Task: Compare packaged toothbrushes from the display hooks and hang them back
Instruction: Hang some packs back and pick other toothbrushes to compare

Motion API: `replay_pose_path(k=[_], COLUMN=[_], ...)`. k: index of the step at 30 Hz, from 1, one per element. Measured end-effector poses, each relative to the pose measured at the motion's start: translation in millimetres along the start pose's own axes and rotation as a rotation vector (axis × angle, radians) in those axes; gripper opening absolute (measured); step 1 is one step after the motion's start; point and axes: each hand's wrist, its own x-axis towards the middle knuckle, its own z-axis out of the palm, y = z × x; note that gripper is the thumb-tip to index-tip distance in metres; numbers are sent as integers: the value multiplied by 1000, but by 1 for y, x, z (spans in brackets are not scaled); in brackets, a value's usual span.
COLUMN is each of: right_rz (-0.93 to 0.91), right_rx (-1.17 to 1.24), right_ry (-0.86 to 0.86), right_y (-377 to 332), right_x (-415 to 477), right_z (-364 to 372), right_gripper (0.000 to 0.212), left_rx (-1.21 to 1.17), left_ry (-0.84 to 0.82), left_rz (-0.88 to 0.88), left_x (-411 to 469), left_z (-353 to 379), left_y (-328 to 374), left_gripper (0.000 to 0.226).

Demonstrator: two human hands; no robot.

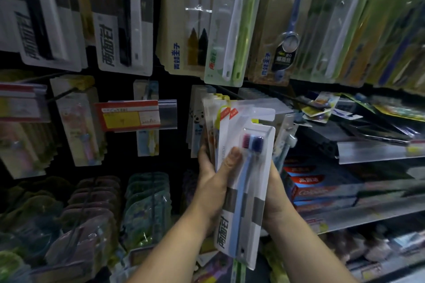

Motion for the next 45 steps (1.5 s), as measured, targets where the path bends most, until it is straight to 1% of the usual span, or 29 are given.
replay_pose_path(k=[3, 4, 5, 6, 7, 8, 9, 12, 13, 15, 16, 18, 19, 21, 22, 24, 26, 28, 31, 33, 35, 37, 39, 42, 45], right_rz=[4, 10, 12, 4, 2, 8, 9, 18, 20, 11, 10, 3, -5, -12, -18, -36, -52, -63, -37, -2, -6, -25, -48, -59, -72], right_rx=[-76, -87, -93, -82, -73, -51, -35, -24, -33, -65, -75, -80, -70, -53, -72, -122, -133, -130, -55, -5, -27, -59, -81, -133, -162], right_ry=[0, -1, -4, -11, -13, -10, -2, 33, 39, 47, 49, 26, 25, 22, 37, 66, 76, 78, 61, 36, 49, 53, 36, 51, 46], right_y=[4, 5, 5, 4, 4, 3, 2, 0, -1, -1, -1, 1, 1, -1, -3, -3, -3, -2, -1, 2, 2, 3, 3, 2, 1], right_x=[-5, -7, -10, -12, -15, -17, -20, -26, -29, -32, -33, -35, -35, -38, -39, -40, -41, -42, -46, -50, -53, -56, -59, -64, -70], right_z=[0, -1, 2, 4, 3, 3, 4, 3, 3, 4, 4, 4, 4, 5, 8, 8, 10, 11, 11, 6, 3, 0, -1, -2, 0], right_gripper=[75, 80, 79, 70, 56, 42, 37, 50, 49, 38, 40, 65, 67, 54, 51, 50, 56, 58, 42, 44, 42, 37, 40, 47, 41], left_rx=[-2, -3, -5, -5, -2, 7, 15, 15, 13, 6, -3, -9, -4, 8, 10, 12, 16, 23, 33, 32, 36, 42, 44, 46, 43], left_ry=[-7, -6, -7, -11, -15, -19, -25, -27, -27, -28, -24, -17, -16, -7, -6, -7, -17, -18, -11, -14, -23, -37, -58, -63, -77], left_rz=[-6, -4, -1, 1, 2, 1, -4, -12, -12, -8, -8, -11, -9, -3, -1, -1, -9, -13, -15, -19, -22, -28, -32, -31, -38], left_x=[-9, -12, -14, -16, -18, -20, -22, -29, -31, -33, -34, -35, -36, -38, -39, -41, -42, -44, -48, -51, -54, -58, -62, -67, -73], left_z=[0, 0, 0, 0, 0, 1, 1, 3, 5, 6, 7, 8, 9, 10, 11, 12, 12, 11, 11, 12, 12, 11, 11, 13, 16], left_y=[1, 2, 3, 4, 5, 5, 5, 5, 5, 6, 5, 5, 5, 6, 7, 9, 11, 12, 11, 10, 9, 9, 9, 10, 12], left_gripper=[115, 113, 108, 101, 97, 97, 101, 111, 110, 102, 96, 88, 88, 88, 87, 80, 75, 81, 88, 89, 88, 81, 78, 87, 105])
